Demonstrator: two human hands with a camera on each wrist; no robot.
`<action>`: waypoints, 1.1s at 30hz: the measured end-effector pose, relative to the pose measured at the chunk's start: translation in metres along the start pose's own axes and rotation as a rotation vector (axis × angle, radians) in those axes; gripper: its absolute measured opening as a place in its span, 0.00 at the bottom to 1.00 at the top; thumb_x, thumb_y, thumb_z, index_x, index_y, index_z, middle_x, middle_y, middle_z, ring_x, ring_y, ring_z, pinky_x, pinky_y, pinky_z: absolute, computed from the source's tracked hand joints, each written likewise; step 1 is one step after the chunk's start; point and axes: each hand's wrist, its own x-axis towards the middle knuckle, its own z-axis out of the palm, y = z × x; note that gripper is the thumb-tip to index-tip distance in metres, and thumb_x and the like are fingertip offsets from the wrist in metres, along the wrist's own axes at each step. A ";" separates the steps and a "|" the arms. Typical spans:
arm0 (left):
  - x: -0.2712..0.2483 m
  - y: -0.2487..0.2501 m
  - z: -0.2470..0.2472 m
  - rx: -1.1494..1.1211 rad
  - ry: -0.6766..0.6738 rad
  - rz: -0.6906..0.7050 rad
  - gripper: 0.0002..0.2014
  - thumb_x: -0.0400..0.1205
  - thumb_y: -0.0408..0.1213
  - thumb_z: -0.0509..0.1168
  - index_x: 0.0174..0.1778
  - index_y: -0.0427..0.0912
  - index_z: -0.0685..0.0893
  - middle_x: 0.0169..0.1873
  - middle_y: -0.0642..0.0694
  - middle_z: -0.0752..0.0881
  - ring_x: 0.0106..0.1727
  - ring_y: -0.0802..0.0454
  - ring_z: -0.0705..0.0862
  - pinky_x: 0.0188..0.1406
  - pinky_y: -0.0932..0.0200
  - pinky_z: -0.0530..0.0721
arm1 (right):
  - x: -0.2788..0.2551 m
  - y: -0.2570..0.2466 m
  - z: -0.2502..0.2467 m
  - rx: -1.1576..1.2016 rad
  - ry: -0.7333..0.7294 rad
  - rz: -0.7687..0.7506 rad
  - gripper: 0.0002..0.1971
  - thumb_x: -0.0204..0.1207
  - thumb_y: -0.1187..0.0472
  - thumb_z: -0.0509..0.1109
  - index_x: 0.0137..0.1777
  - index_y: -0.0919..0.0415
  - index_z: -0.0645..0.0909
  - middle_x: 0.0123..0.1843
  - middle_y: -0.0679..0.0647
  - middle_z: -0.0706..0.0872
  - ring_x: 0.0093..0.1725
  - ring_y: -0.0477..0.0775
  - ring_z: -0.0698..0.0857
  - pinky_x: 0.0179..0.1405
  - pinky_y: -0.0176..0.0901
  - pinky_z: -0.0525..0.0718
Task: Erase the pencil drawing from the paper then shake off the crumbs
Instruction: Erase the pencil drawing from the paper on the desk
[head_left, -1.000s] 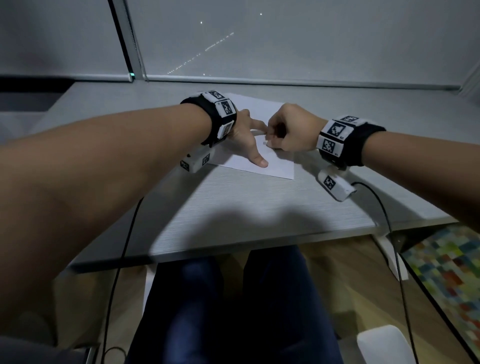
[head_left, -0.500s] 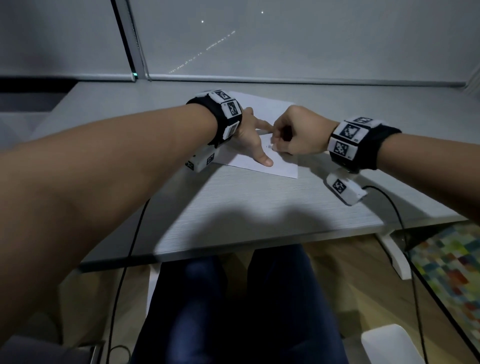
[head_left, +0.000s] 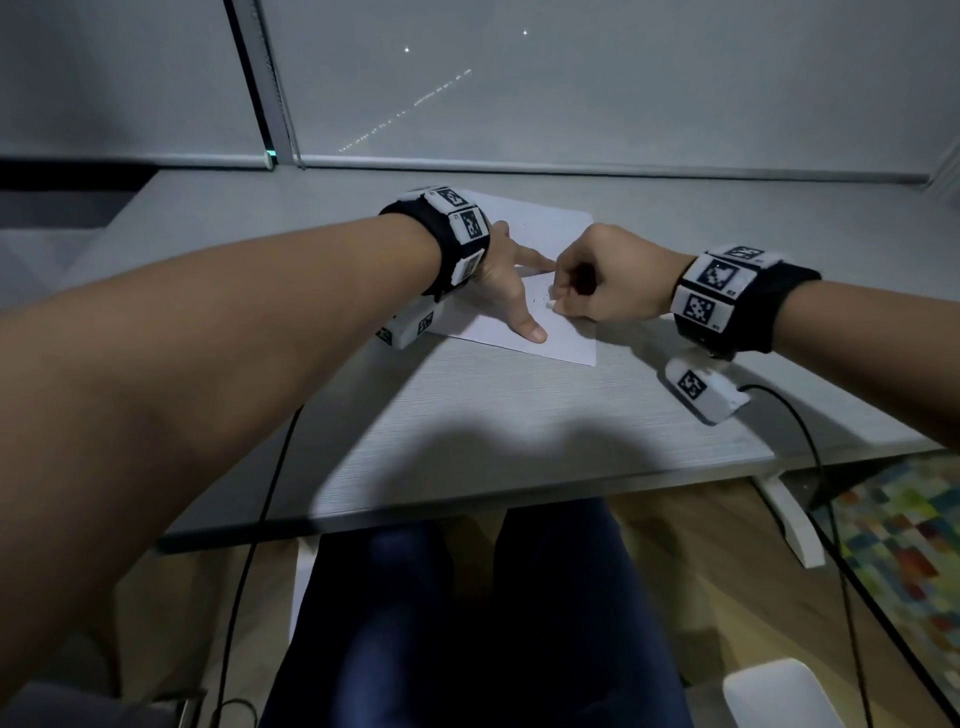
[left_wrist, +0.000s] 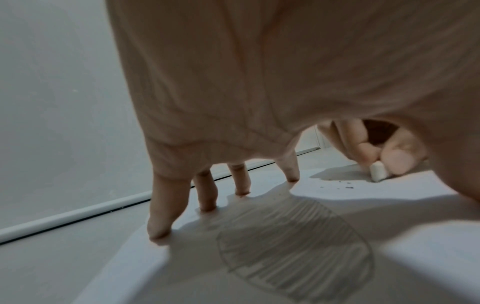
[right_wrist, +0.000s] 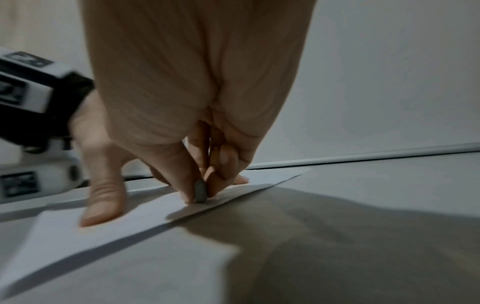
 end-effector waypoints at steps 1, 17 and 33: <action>0.000 0.001 -0.001 0.003 0.001 0.003 0.55 0.67 0.80 0.69 0.90 0.74 0.54 0.87 0.49 0.60 0.87 0.40 0.59 0.71 0.46 0.65 | 0.000 0.001 -0.001 0.006 -0.016 -0.007 0.05 0.76 0.58 0.79 0.40 0.56 0.91 0.33 0.48 0.92 0.31 0.42 0.86 0.34 0.26 0.80; 0.000 0.008 -0.011 -0.036 -0.030 0.004 0.56 0.66 0.72 0.80 0.86 0.82 0.54 0.86 0.49 0.67 0.86 0.40 0.66 0.59 0.47 0.65 | 0.002 0.019 -0.008 -0.037 0.010 0.035 0.05 0.75 0.57 0.81 0.40 0.56 0.92 0.34 0.46 0.90 0.33 0.44 0.85 0.34 0.32 0.79; -0.003 0.009 -0.012 -0.046 0.008 0.006 0.55 0.67 0.72 0.78 0.87 0.81 0.52 0.86 0.51 0.67 0.86 0.43 0.66 0.59 0.51 0.64 | 0.016 0.018 -0.012 -0.095 0.042 0.121 0.06 0.75 0.59 0.81 0.39 0.60 0.92 0.32 0.47 0.89 0.35 0.49 0.87 0.35 0.38 0.79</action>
